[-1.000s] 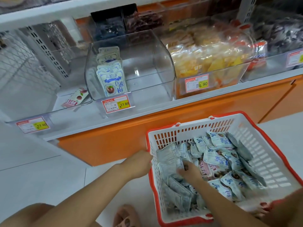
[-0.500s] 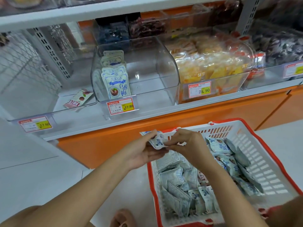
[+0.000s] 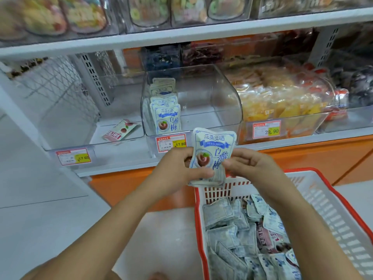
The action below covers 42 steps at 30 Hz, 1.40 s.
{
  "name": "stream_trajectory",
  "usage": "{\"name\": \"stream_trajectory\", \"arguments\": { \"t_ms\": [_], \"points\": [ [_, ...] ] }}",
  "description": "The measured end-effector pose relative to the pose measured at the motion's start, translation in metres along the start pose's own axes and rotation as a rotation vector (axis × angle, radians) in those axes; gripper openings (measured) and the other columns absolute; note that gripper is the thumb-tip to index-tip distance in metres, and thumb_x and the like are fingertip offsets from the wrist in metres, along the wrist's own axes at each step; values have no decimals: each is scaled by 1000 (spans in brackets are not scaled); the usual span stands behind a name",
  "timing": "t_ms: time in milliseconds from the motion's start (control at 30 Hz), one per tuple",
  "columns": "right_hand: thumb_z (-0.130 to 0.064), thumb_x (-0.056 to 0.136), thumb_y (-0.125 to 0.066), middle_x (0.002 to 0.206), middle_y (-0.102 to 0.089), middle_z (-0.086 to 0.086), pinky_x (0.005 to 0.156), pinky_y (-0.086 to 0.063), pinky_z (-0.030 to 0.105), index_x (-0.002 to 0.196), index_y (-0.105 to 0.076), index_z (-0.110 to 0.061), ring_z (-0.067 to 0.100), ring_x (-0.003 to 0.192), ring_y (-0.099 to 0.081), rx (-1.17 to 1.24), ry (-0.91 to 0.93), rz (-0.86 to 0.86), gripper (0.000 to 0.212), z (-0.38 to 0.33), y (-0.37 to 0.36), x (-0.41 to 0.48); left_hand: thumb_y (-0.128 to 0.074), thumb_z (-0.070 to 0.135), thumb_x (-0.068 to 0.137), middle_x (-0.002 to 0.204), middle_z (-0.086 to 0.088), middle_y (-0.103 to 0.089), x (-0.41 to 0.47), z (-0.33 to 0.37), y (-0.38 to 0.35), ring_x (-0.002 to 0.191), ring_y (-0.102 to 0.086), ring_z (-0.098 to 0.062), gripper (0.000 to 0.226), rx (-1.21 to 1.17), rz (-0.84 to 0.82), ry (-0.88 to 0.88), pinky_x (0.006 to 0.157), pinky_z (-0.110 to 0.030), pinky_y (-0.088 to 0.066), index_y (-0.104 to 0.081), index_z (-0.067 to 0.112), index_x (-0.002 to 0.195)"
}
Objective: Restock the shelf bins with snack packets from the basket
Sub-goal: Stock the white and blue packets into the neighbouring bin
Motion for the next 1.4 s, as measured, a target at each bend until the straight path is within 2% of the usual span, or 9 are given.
{"name": "stream_trajectory", "arguments": {
  "t_ms": [133, 267, 400, 533, 633, 767, 967, 1133, 1400],
  "points": [
    [4, 81, -67, 80, -74, 7, 61, -52, 16, 91, -66, 4, 12, 71, -67, 103, 20, 95, 11, -16, -12, 26, -82, 14, 71, 96, 13, -73, 4, 13, 22, 88, -67, 1, 34, 89, 148, -145, 79, -16, -52, -70, 24, 102],
    [-12, 66, -78, 79, -74, 11, 67, -55, 19, 86, -66, 6, 14, 72, -69, 38, 118, 38, 30, -44, -29, 47, -82, 25, 71, 99, 15, -71, 8, 17, 50, 91, -64, 5, 38, 158, 269, -198, 80, -13, -49, -68, 23, 107],
    [-5, 69, -76, 75, -72, 12, 69, -57, 23, 68, -60, -1, 16, 72, -68, -72, 216, -14, 17, -75, -43, 73, -76, 49, 68, 107, 13, -59, 12, 17, 76, 96, -57, 0, 51, 278, 451, -205, 83, -14, -46, -63, 23, 110],
    [4, 76, -72, 71, -73, 2, 62, -54, 21, 67, -52, -3, 10, 64, -66, -111, 284, 23, 23, -92, -41, 119, -68, 54, 76, 126, -3, -49, 19, -3, 108, 119, -48, -17, 65, 397, 672, -57, 103, -36, -40, -54, 18, 129],
    [2, 74, -75, 64, -70, 1, 54, -53, 17, 62, -50, -8, 8, 57, -64, -190, 198, 15, 30, -84, -41, 158, -69, 42, 82, 120, -5, -55, 25, -15, 115, 114, -52, -19, 56, 406, 658, -7, 98, -37, -43, -53, 16, 129],
    [-4, 74, -78, 85, -69, 22, 57, -53, 20, 71, -57, -5, 10, 60, -63, -422, 70, -117, 21, -56, -62, 188, -65, 29, 87, 119, -8, -56, 25, -14, 113, 109, -55, -21, 47, 479, 655, -64, 94, -39, -46, -54, 15, 131],
    [-25, 73, -82, 56, -55, -2, 48, -42, 18, 60, -49, -13, 9, 51, -53, -781, -64, -27, 38, -35, -80, 204, -53, 15, 93, 107, -14, -64, 19, -11, 116, 95, -61, -26, 34, 589, 633, -119, 84, -32, -44, -61, 13, 126],
    [-56, 71, -75, 100, -66, 4, 62, -39, 25, 106, -62, -13, 19, 82, -55, -1119, -58, -26, 57, -26, -89, 205, -56, 19, 93, 113, -11, -67, 19, -13, 118, 98, -64, -22, 35, 568, 677, -106, 84, -29, -44, -61, 14, 127],
    [-58, 66, -76, 97, -61, -2, 53, -33, 23, 109, -58, -20, 15, 80, -51, -1153, -49, -6, 60, -31, -92, 196, -54, 18, 94, 113, -10, -67, 14, -9, 112, 97, -64, -22, 37, 578, 676, -103, 87, -32, -47, -59, 12, 129]
  ]
}}
Point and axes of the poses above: each hand's wrist, its own x-axis towards the middle knuckle, its own y-axis out of the back of the hand, z = x × y, the point moved 4 cm from there along x, towards the middle knuckle
